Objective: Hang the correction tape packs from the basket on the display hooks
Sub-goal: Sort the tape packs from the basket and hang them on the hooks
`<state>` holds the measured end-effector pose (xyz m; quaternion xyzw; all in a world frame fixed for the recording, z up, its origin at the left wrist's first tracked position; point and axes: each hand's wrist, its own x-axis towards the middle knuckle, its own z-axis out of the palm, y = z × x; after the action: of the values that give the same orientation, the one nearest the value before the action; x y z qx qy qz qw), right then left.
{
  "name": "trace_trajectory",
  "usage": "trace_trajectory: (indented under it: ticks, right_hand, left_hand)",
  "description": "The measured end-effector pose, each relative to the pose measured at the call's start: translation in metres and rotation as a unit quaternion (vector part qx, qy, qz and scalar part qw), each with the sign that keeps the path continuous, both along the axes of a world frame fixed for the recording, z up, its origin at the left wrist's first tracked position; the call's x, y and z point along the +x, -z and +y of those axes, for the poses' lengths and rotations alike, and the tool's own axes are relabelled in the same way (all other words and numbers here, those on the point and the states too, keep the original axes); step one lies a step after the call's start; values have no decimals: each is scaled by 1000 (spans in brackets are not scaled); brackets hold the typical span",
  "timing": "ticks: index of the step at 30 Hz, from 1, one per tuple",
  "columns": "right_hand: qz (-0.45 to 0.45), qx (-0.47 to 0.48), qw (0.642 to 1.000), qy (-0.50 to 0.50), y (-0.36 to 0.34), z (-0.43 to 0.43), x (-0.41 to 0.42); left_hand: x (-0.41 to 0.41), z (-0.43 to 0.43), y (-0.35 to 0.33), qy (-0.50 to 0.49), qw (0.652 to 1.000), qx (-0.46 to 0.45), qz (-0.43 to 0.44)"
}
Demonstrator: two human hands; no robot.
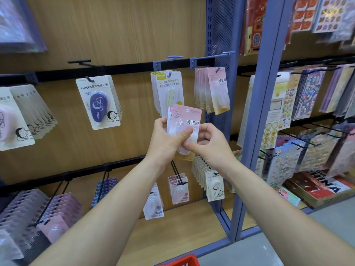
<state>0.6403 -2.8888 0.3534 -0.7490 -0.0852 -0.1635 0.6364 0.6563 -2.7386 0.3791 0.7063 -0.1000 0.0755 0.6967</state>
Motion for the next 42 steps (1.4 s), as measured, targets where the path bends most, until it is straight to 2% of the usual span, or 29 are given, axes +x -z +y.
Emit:
trace_trajectory:
  ticks: [4, 6, 10, 17, 24, 26, 29, 31, 33, 35, 42]
  right_hand:
    - [-16, 117, 993, 12, -13, -19, 11]
    - [-35, 132, 990, 43, -30, -36, 21]
    - [-77, 81, 989, 95, -65, -62, 44]
    - [-44, 63, 992, 97, -74, -66, 60]
    - [-21, -21, 991, 131, -76, -64, 62]
    - [3, -62, 984, 164, -70, -63, 64]
    - [10, -140, 951, 276, -50, -53, 54]
    - [-21, -110, 964, 240, -31, -36, 34]
    - [21, -42, 993, 112, -11, -11, 9]
    - [68, 2, 998, 0, 9, 13, -14]
    - [118, 50, 989, -78, 79, 55, -42]
  left_hand:
    - [4, 8, -3, -4, 1000, 8, 6]
    - [6, 12, -5, -9, 1000, 17, 16]
    - [9, 15, -8, -13, 999, 24, 19]
    - [13, 20, -14, -19, 999, 29, 0]
    - [13, 24, -14, -9, 1000, 21, -20]
    - [12, 25, -14, -7, 1000, 21, -21]
    - [9, 29, -9, -8, 1000, 23, -12]
    - [5, 33, -2, -13, 1000, 26, -5]
    - [-1, 37, 9, -22, 999, 33, 6]
    - [-10, 42, 22, -26, 999, 37, 20]
    - [-50, 75, 87, -16, 995, 50, 88]
